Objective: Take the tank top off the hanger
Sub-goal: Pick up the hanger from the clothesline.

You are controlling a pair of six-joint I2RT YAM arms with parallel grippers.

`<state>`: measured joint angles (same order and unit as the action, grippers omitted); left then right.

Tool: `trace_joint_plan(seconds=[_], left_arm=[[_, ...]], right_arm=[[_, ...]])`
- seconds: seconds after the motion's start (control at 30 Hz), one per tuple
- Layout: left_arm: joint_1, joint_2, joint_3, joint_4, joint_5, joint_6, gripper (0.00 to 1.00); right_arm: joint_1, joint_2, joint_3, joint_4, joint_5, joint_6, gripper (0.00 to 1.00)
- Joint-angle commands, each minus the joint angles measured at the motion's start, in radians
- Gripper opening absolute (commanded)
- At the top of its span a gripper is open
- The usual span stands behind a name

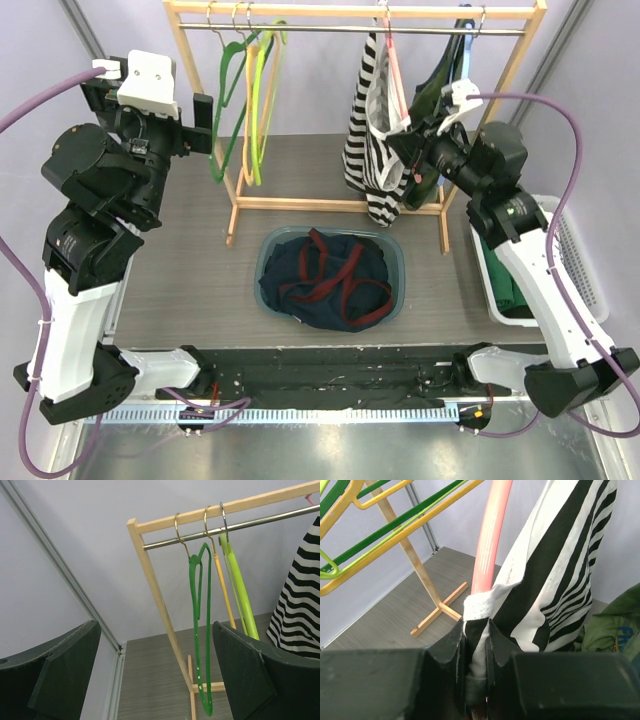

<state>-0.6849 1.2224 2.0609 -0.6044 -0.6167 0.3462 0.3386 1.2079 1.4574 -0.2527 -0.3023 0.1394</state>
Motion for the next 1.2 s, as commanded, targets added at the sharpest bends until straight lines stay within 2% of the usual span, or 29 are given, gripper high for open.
trace_joint_plan(seconds=[0.0, 0.2, 0.33, 0.37, 0.43, 0.5, 0.53, 0.73, 1.07, 1.17], left_arm=[[0.004, 0.0, 0.028, 0.017, 0.011, -0.009, 1.0], [0.005, -0.001, 0.027, 0.017, 0.009, -0.007, 1.0], [0.004, -0.004, 0.025, 0.02, 0.006, -0.004, 1.0], [0.004, -0.007, 0.025, 0.02, 0.006, -0.003, 1.0], [0.005, -0.009, 0.021, 0.018, 0.005, 0.0, 1.0], [0.005, -0.012, 0.015, 0.018, 0.005, 0.0, 1.0], [0.005, -0.012, 0.013, 0.02, 0.003, 0.004, 1.0], [0.004, -0.015, 0.007, 0.023, -0.002, 0.008, 1.0], [0.004, -0.029, -0.011, 0.035, -0.009, 0.023, 1.0], [0.005, -0.034, -0.016, 0.035, -0.011, 0.027, 1.0]], right_arm=[[0.01, -0.11, -0.156, 0.243, -0.005, -0.015, 0.01], [0.01, -0.044, -0.063, 0.287, 0.012, -0.021, 0.01], [0.022, 0.06, 0.09, 0.106, 0.018, -0.006, 0.01], [0.025, 0.082, 0.127, 0.066, 0.022, -0.004, 0.07], [0.046, 0.14, 0.231, -0.058, 0.064, -0.015, 0.1], [0.072, 0.166, 0.302, -0.118, 0.151, -0.029, 0.01], [0.083, 0.17, 0.311, -0.14, 0.169, -0.032, 0.01], [0.224, 0.088, 0.202, 0.016, 0.272, -0.132, 0.01], [0.255, 0.012, 0.006, 0.32, 0.267, -0.164, 0.01], [0.255, 0.028, -0.009, 0.355, 0.264, -0.161, 0.01]])
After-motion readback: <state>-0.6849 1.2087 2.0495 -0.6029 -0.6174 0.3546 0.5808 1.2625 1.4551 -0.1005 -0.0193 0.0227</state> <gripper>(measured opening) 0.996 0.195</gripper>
